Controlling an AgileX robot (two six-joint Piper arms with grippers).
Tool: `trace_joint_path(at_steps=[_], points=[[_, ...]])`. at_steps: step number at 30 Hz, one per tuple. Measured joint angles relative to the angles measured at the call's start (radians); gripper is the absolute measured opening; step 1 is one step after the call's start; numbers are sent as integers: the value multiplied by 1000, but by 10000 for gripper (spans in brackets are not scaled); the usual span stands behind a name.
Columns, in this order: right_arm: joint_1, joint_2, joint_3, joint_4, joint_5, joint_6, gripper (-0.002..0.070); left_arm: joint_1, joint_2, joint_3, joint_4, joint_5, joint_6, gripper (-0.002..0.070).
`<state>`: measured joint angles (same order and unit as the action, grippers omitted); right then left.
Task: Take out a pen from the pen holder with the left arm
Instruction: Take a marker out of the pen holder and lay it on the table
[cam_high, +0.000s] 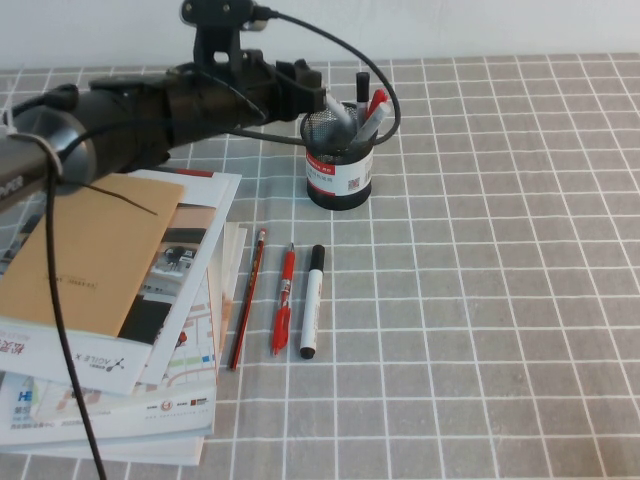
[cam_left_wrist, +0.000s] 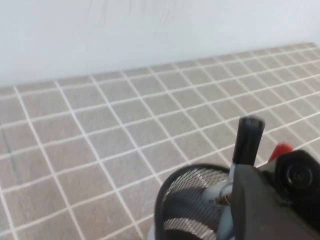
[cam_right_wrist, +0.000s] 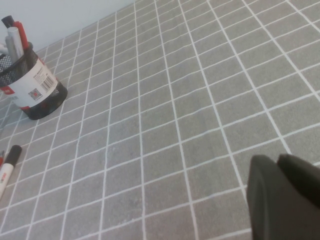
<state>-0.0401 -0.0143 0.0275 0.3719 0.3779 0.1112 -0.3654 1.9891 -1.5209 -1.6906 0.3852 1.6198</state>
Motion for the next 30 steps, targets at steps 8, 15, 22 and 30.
trace_joint_path(at_steps=[8,15,22,30], points=[[0,0,0,0,0,0,-13,0,-96,0,334,19,-285,106],[0,0,0,0,0,0,-13,-26,-205,0,769,158,-610,106],[0,0,0,0,0,0,-13,-149,-373,-5,1254,297,-947,106],[0,0,0,0,0,0,-13,-222,-420,-139,1518,757,-1183,106]])
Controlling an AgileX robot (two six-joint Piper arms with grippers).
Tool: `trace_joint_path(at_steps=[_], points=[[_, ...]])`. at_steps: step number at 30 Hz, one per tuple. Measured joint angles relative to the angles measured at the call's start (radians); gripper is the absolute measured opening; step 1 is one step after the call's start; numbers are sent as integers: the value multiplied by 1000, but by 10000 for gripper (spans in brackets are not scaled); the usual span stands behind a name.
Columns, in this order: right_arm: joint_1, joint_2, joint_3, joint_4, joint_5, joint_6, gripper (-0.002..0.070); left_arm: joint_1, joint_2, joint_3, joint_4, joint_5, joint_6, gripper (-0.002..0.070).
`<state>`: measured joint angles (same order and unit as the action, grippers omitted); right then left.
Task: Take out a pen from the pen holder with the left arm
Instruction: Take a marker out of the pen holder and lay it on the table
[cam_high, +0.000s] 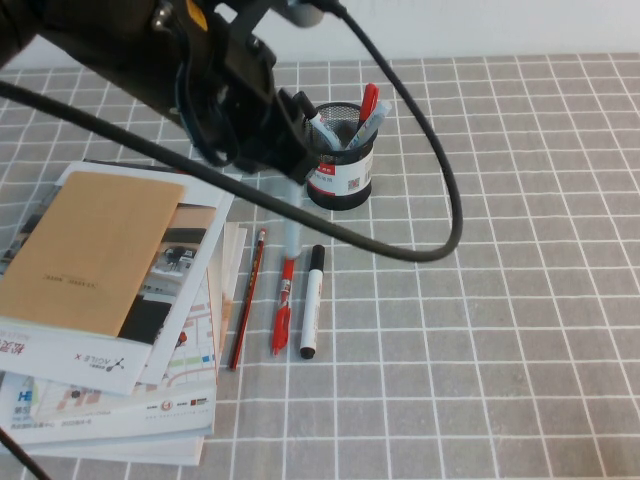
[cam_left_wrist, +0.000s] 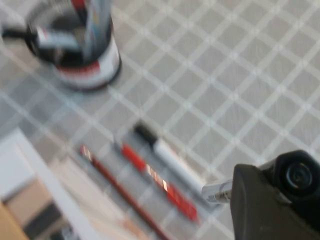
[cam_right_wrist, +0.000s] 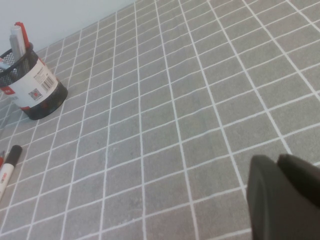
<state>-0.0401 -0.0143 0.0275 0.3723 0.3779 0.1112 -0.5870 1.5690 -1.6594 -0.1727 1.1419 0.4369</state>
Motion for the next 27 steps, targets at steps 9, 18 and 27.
trace_joint_path(at_steps=[9,18,27], points=[[0,0,0,2,0,0,-13,-78,54,-37,86,105,-137,106],[0,0,0,2,0,0,-13,-128,294,-41,60,102,-180,106],[0,0,0,2,0,0,-13,-128,488,-190,21,89,-187,106]])
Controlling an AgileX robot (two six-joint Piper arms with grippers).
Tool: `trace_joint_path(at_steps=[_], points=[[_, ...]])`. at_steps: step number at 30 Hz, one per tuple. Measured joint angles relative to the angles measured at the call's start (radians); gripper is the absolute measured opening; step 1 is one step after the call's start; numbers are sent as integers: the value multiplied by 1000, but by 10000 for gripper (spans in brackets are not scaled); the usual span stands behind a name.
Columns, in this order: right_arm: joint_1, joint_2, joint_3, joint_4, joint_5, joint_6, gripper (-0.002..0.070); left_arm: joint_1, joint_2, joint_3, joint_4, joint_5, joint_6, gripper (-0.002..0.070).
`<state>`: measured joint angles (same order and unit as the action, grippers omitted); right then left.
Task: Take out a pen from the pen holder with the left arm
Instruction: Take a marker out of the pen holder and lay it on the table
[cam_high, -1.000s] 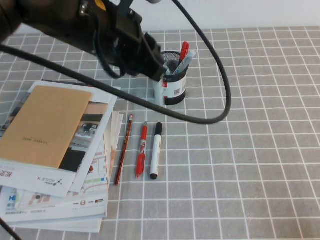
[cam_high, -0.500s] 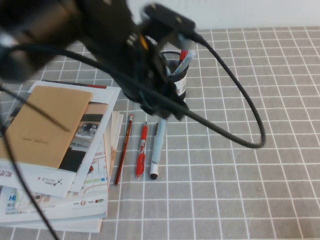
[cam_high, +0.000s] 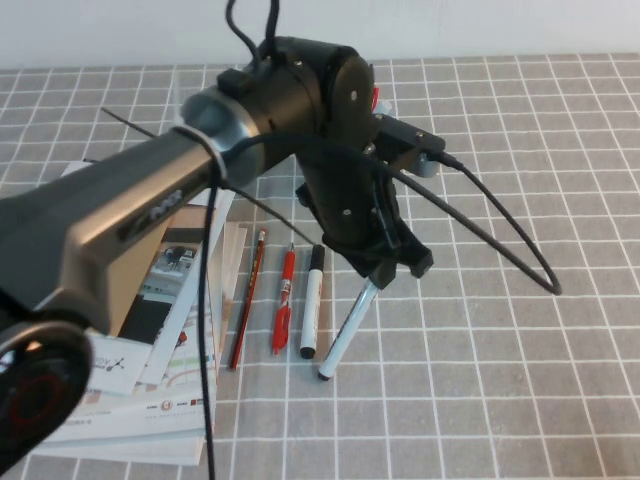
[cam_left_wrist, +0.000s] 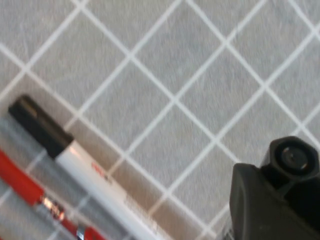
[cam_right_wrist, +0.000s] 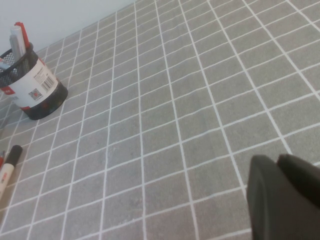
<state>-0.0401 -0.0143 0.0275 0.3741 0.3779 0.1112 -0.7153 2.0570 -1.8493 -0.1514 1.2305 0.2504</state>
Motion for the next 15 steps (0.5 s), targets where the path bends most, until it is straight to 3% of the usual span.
trace_joint_path(at_steps=[15], points=[[0,0,0,0,0,0,-13,36,140,-85,51,-16,-181,106]])
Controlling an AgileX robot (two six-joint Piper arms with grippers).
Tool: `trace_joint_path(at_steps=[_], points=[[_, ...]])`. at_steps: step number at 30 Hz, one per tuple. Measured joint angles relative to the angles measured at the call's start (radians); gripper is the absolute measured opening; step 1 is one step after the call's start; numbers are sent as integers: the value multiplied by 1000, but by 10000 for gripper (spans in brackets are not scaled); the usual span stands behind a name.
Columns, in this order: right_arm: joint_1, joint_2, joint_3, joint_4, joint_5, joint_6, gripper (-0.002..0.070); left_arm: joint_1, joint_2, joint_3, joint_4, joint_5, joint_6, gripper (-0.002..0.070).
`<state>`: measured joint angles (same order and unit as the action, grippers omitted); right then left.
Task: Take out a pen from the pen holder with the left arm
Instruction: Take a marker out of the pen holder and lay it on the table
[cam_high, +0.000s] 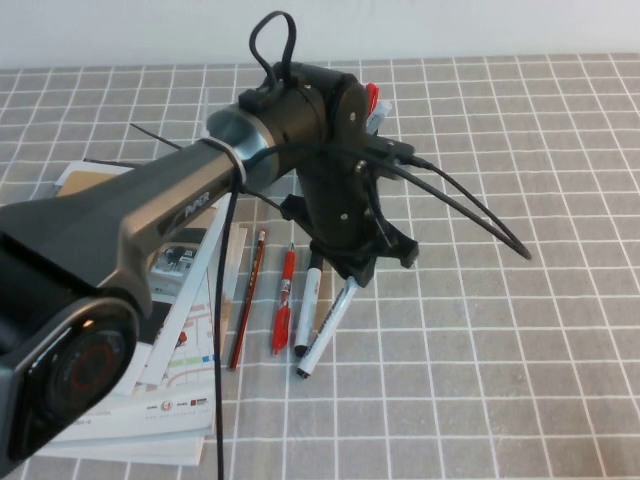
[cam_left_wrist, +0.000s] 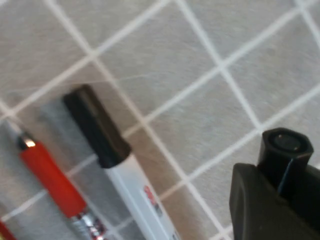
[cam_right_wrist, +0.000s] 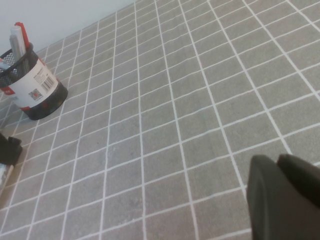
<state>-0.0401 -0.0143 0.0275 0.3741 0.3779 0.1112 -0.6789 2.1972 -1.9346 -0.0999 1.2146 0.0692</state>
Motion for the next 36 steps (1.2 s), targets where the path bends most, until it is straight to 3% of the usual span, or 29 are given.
trace_joint_path(at_steps=[17,36], points=[[0,0,0,0,0,0,-13,95,10,0,-65,-116,-159,106],[0,0,0,0,0,0,-13,101,63,-5,-57,-122,-242,105]])
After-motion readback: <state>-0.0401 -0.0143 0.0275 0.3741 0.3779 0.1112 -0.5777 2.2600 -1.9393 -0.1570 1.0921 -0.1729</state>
